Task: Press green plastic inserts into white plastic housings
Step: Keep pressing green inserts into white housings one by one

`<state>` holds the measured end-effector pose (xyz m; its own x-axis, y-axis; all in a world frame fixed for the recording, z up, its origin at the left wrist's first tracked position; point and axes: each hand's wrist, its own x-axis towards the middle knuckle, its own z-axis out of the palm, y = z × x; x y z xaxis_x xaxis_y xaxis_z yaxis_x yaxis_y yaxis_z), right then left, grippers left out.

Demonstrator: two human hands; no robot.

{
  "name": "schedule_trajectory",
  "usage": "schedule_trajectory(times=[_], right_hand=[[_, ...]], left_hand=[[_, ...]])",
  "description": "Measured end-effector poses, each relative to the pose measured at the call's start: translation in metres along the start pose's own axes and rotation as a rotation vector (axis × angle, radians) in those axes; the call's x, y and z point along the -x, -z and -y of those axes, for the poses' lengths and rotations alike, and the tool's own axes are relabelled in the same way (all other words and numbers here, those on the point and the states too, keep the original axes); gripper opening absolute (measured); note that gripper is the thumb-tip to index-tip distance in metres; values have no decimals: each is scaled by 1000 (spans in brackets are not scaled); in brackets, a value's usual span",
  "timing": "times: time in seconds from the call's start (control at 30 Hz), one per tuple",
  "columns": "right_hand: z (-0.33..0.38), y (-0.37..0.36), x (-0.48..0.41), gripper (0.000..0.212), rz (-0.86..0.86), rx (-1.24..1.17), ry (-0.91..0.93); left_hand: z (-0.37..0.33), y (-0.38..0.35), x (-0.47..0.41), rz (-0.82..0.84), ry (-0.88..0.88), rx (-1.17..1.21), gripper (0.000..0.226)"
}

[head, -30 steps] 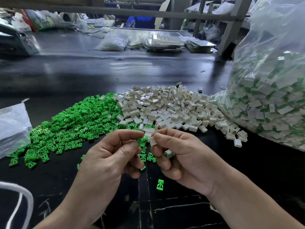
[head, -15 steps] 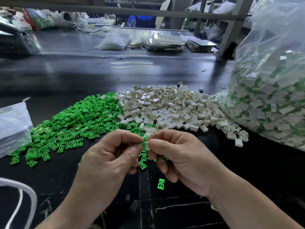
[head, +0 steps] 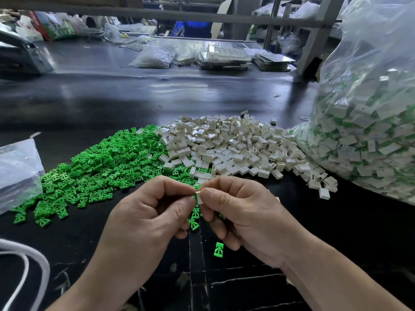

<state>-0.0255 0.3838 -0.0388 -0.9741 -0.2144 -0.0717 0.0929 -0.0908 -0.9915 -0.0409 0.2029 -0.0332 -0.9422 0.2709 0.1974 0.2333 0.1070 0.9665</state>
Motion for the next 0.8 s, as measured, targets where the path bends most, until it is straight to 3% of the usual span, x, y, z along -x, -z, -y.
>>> schedule_trajectory(times=[0.17, 0.3, 0.43, 0.53, 0.8], right_hand=[[2, -1, 1, 19, 19, 23, -23], [4, -1, 2, 19, 72, -86, -7], [5, -1, 3, 28, 119, -177, -79], [8, 1, 3, 53, 146, -178, -141], [7, 0, 5, 31, 120, -161, -135]], left_hand=[[-1, 4, -3, 44, 101, 210, 23], [0, 2, -5, 223, 261, 577, 47], [3, 0, -5, 367, 350, 829, 48], [3, -2, -5, 390, 389, 897, 45], [4, -4, -5, 342, 430, 922, 44]])
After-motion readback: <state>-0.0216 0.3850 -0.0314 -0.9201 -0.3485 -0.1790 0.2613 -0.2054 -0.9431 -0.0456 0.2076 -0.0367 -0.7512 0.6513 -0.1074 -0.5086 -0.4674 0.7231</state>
